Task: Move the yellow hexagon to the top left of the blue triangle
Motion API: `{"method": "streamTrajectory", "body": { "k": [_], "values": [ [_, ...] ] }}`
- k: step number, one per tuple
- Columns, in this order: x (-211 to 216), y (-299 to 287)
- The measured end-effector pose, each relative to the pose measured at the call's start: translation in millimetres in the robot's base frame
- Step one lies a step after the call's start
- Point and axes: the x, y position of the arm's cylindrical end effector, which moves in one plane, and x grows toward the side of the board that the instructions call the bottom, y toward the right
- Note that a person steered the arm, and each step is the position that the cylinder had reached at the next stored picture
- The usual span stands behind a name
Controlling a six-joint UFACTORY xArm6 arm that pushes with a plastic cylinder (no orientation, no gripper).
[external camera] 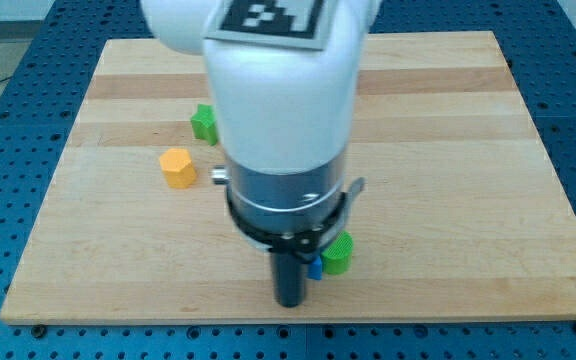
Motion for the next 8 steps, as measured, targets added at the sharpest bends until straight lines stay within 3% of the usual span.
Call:
{"method": "streamTrajectory", "body": {
  "k": [1,2,3,5,8],
  "values": [
    [-23,-80],
    [-76,-151],
    [-130,-186],
    [-195,-177],
    [-138,-94]
  ]
}}
